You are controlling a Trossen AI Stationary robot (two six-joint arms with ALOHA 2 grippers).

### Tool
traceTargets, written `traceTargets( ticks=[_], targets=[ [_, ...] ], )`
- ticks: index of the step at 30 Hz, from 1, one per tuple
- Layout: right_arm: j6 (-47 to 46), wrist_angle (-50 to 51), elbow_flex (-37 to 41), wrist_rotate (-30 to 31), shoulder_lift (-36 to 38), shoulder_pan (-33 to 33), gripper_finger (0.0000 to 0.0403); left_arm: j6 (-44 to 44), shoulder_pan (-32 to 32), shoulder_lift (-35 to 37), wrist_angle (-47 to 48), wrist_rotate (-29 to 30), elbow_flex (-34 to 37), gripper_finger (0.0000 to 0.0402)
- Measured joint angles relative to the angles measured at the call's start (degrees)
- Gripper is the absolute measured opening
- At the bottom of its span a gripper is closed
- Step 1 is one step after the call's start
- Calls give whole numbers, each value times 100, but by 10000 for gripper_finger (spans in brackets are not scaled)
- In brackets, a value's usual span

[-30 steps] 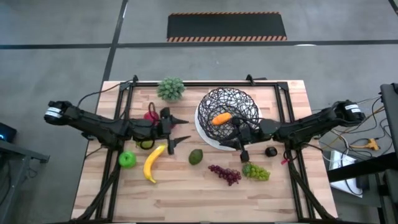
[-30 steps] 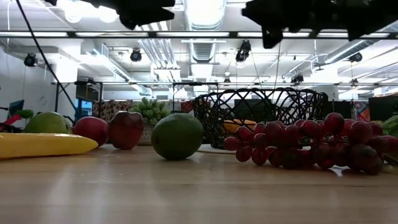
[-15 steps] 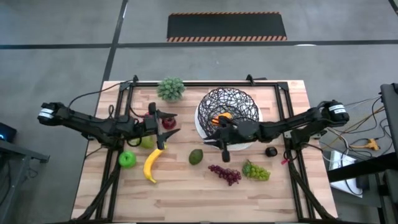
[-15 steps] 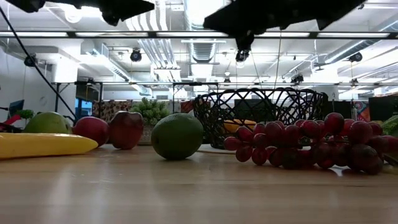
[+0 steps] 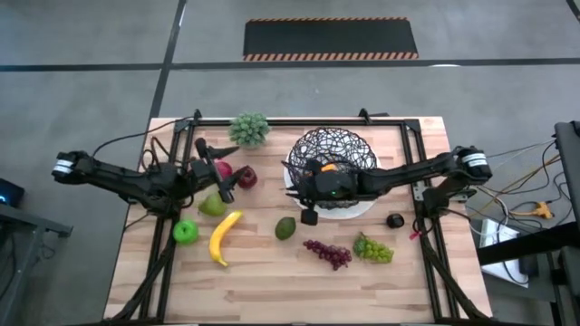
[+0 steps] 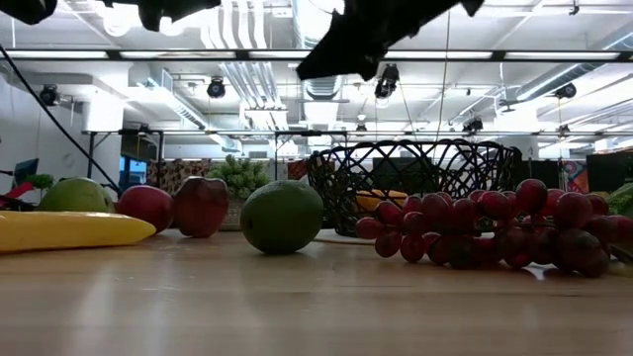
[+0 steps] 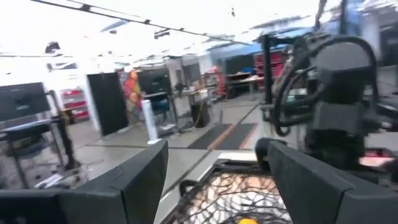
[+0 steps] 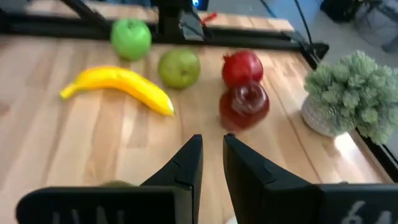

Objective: Build produce basket
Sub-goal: Put the red apple into the black wire basket

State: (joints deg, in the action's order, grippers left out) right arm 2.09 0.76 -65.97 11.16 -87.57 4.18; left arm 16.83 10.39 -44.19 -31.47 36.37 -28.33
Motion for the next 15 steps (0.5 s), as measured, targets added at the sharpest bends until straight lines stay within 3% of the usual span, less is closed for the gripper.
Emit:
traceTargets(
  ticks=[15],
  targets=[
    [371, 529, -1864, -414, -1645, -630, 54, 40, 17, 742, 14, 68, 489, 260]
  ],
)
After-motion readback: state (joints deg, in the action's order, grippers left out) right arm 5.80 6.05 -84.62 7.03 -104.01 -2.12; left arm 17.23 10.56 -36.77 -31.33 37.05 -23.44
